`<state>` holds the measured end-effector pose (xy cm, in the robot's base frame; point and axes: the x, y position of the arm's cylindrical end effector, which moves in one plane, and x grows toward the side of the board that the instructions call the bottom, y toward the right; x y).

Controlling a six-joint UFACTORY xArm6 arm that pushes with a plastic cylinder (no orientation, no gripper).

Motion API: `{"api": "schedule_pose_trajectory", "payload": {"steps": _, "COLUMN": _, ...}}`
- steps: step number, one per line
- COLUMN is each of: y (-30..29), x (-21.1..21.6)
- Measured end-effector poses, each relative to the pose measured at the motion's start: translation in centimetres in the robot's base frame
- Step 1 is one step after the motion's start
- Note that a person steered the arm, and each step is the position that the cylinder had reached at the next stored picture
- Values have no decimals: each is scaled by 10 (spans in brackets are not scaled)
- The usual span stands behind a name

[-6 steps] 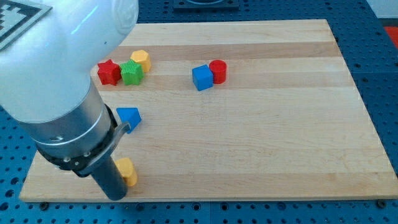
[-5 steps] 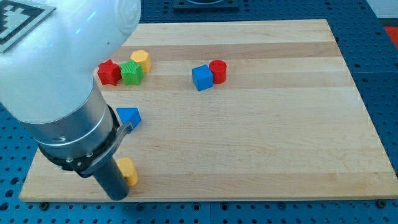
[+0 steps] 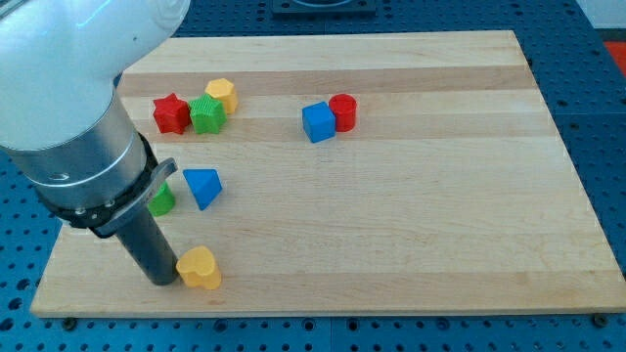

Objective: Move the yellow heart to the right and up

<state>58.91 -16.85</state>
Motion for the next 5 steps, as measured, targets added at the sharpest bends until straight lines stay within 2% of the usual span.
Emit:
{"api": "schedule_pose_trajectory", "payload": {"steps": 1, "y": 29, "x": 4}}
{"api": "schedule_pose_trajectory", "payload": {"steps": 3, "y": 139, "x": 4}}
{"api": "schedule_pose_trajectory", "payload": {"steps": 5, "y": 146, "x": 7}}
